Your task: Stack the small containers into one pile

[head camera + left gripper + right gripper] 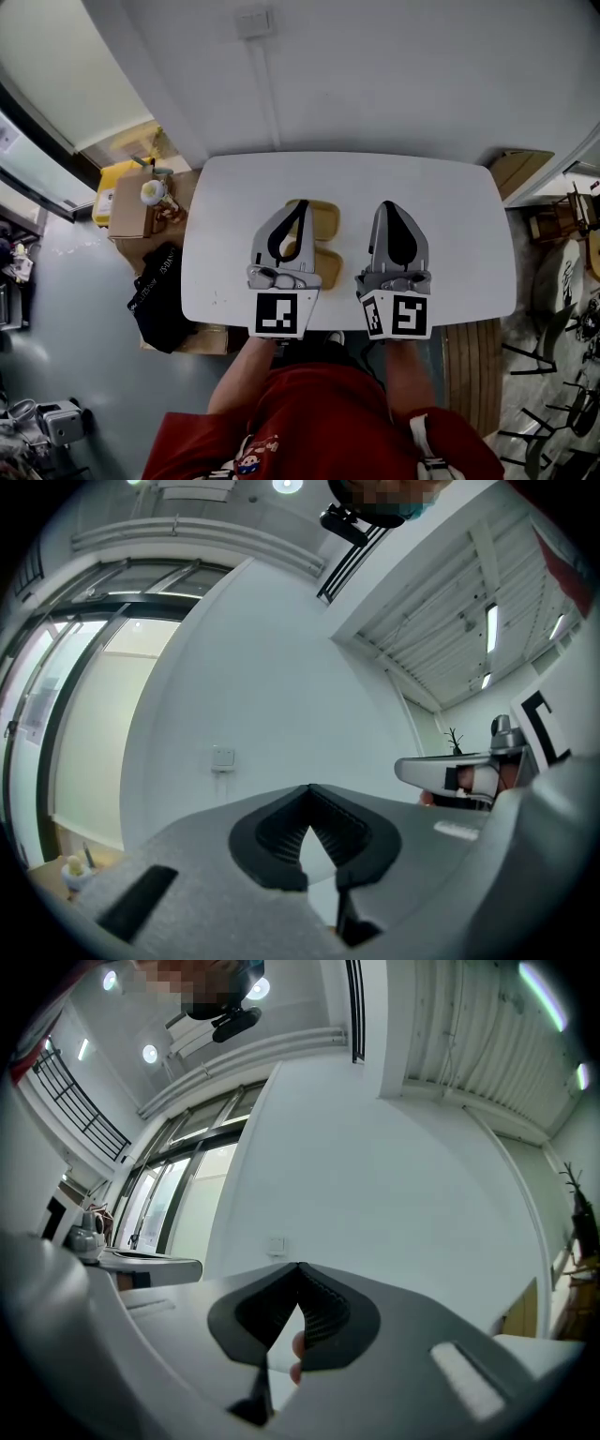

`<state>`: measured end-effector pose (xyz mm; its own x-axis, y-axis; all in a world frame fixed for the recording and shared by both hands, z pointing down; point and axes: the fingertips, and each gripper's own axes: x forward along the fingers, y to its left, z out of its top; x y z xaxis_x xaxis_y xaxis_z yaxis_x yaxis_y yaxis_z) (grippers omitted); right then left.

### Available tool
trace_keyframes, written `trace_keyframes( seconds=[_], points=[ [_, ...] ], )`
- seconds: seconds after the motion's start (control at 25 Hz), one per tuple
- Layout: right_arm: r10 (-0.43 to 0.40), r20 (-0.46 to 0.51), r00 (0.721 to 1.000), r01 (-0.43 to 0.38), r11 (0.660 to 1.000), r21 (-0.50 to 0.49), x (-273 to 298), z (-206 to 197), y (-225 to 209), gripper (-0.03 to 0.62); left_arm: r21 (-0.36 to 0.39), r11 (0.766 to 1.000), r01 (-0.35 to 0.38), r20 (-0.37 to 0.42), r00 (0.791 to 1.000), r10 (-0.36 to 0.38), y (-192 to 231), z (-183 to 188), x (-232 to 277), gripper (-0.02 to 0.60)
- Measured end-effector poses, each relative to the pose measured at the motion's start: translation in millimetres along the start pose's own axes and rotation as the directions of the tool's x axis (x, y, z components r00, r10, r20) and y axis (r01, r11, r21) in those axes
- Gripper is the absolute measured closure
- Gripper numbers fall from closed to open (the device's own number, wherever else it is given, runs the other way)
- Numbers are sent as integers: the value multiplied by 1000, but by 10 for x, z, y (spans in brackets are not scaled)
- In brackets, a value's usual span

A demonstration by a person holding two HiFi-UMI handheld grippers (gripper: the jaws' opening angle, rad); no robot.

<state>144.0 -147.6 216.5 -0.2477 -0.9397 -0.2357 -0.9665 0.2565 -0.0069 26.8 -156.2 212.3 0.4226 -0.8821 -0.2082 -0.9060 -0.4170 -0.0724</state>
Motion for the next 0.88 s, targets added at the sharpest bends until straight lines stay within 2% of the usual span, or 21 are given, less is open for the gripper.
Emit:
trace_keyframes(
  seconds=[0.28,0.56,0.64,0.72,0.88],
  points=[
    [-21,-30,999,21,1000,-15,169,-111,60,592,-22,999,39,-14,999,-39,156,-112,162,578],
    [-26,-113,993,27,1000,10,246,-468,138,592,9,997,71,-141,988,-69,286,-534,164,578],
    [-32,-169,985,38,999,34,225,-654,159,592,15,997,80,-203,976,-75,328,-722,117,578],
    [-22,-238,971,39,997,64,173,-881,207,592,3,995,95,-281,955,-90,356,-949,54,578],
    [5,-381,924,38,994,105,18,-1345,319,566,-21,994,103,-387,916,-103,372,-1326,-83,566]
  ],
)
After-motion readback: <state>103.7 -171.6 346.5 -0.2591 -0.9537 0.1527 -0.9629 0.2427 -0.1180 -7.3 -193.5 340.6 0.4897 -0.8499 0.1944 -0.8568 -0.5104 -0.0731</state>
